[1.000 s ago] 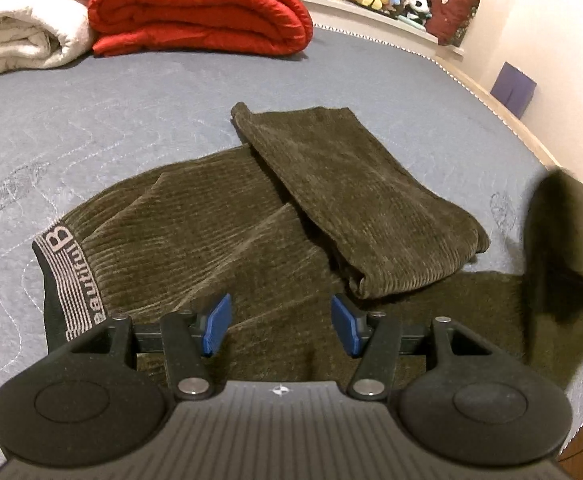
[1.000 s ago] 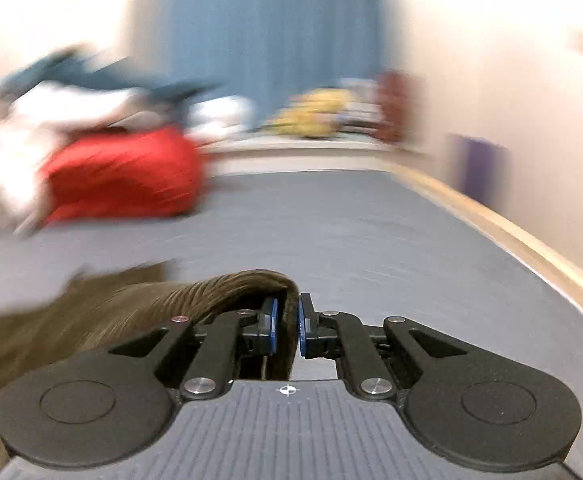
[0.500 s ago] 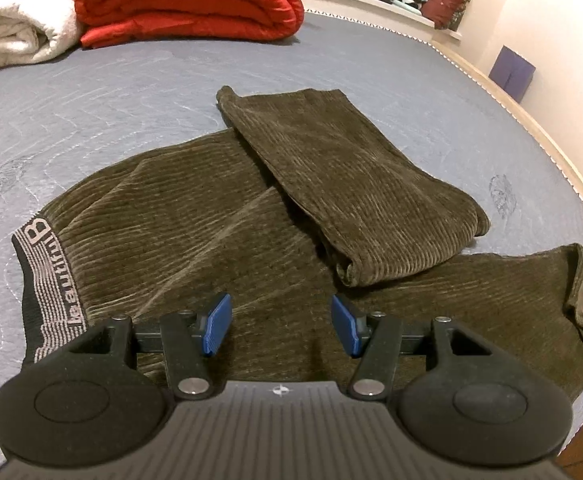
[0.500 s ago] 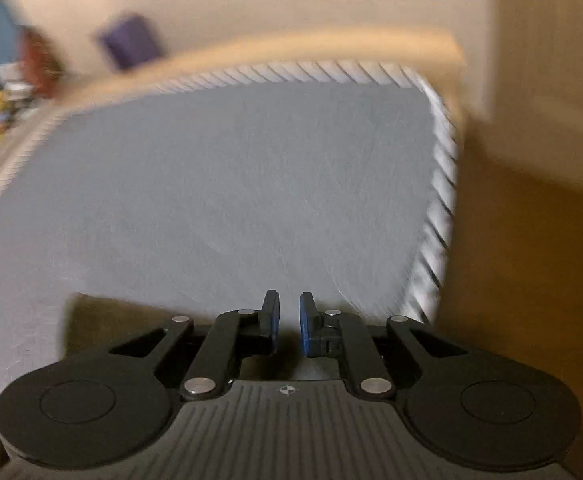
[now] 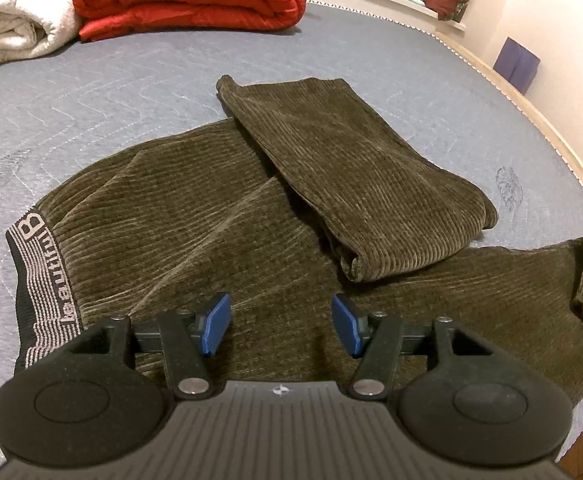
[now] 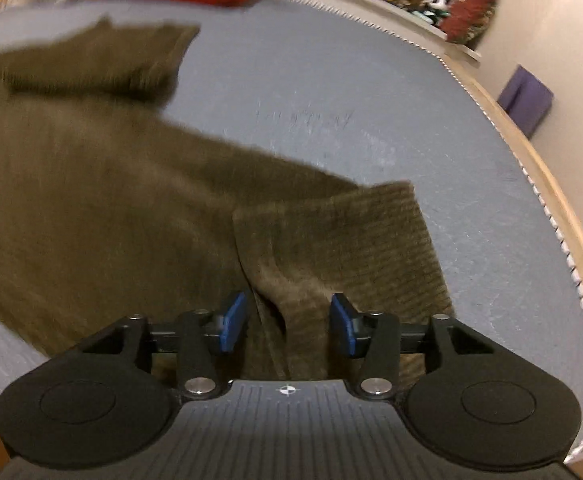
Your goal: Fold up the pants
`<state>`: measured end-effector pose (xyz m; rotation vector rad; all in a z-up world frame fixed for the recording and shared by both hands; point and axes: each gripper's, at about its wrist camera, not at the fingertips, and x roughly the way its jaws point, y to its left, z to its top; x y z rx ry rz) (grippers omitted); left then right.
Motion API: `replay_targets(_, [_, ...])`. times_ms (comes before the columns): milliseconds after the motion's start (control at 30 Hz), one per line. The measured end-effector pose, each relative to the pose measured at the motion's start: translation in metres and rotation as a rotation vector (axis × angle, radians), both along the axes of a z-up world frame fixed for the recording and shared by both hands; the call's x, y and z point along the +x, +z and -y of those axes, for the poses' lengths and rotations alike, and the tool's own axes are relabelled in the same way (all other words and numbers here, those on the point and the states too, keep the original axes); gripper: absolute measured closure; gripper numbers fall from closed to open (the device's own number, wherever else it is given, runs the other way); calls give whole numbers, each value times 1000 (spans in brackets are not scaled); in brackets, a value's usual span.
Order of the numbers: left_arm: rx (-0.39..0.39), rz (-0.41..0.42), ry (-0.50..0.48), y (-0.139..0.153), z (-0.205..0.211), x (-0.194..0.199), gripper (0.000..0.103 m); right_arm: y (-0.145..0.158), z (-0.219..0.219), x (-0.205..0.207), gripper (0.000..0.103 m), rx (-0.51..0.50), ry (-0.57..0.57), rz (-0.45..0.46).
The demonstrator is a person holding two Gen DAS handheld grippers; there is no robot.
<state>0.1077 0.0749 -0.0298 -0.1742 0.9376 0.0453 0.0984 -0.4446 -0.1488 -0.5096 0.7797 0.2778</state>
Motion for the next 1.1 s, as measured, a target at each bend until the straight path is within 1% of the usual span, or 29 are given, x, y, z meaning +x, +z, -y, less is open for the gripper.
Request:
replay_targets(67, [-2, -1, 2, 0, 0, 1, 41, -8, -3, 3, 55, -47, 9, -9])
replay_targets(100, [-3, -1, 2, 0, 1, 1, 41, -8, -2, 3, 58, -53, 19, -14])
replay_targets(133, [-4, -1, 2, 0, 1, 2, 41, -6, -2, 1, 75, -44, 34, -23])
replay_targets(167, [-4, 0, 1, 0, 2, 2, 41, -4, 0, 0, 85, -34, 48, -38])
replay_targets(200, [-4, 0, 1, 0, 2, 2, 41, 0, 2, -3, 95, -16, 69, -50])
replay_targets(233, [-5, 0, -2, 0, 3, 3, 41, 6, 8, -6, 96, 35, 77, -60])
replay_targets(267, [-6, -1, -3, 0, 3, 3, 41, 20, 21, -3, 96, 133, 62, -54])
replay_targets(300, [-5, -1, -3, -1, 4, 3, 41, 37, 38, -1, 96, 230, 22, -19])
replay_targets(333, [-4, -1, -3, -1, 4, 3, 41, 51, 57, 3, 96, 305, -42, 31])
replay_targets(367, [-3, -2, -3, -1, 4, 4, 41, 64, 80, 7, 96, 379, -136, 92])
replay_targets(433, [-3, -4, -2, -2, 4, 3, 41, 79, 134, 15, 95, 521, -416, 235])
replay_targets(467, [-3, -5, -3, -2, 4, 3, 41, 80, 168, 16, 89, 595, -645, 325])
replay_targets(500, [-2, -6, -5, -3, 4, 2, 41, 78, 192, 14, 54, 640, -812, 374])
replay_targets(533, [-2, -9, -8, -3, 4, 2, 41, 75, 212, 9, 18, 684, -944, 410])
replay_targets(567, [-4, -11, -11, -4, 5, 1, 41, 69, 229, -1, 15, 734, -1021, 456])
replay_targets(600, [-5, -12, -14, -4, 4, 1, 40, 62, 240, -4, 20, 764, -1059, 458])
replay_targets(633, [-5, -14, -16, -4, 4, 0, 38, 56, 248, -8, 23, 783, -1095, 430])
replay_targets(700, [-4, -14, -16, -5, 4, 0, 38, 41, 255, -9, 24, 800, -1119, 362])
replay_targets(733, [-6, -14, -15, -4, 4, -1, 38, 35, 256, -9, 24, 797, -1115, 329])
replay_targets(867, [-7, -10, -36, -3, 10, -1, 37, 17, 250, 2, 24, 735, -1089, 210])
replay_targets(1033, [1, -28, -84, -9, 20, -3, 34, 2, 234, 7, 25, 740, -1079, 73])
replay_targets(1067, [7, -30, -92, -10, 22, -4, 34, -2, 232, 10, 28, 737, -1081, 48])
replay_targets(1100, [11, -32, -97, -11, 23, -5, 34, -5, 230, 12, 49, 731, -1092, 31])
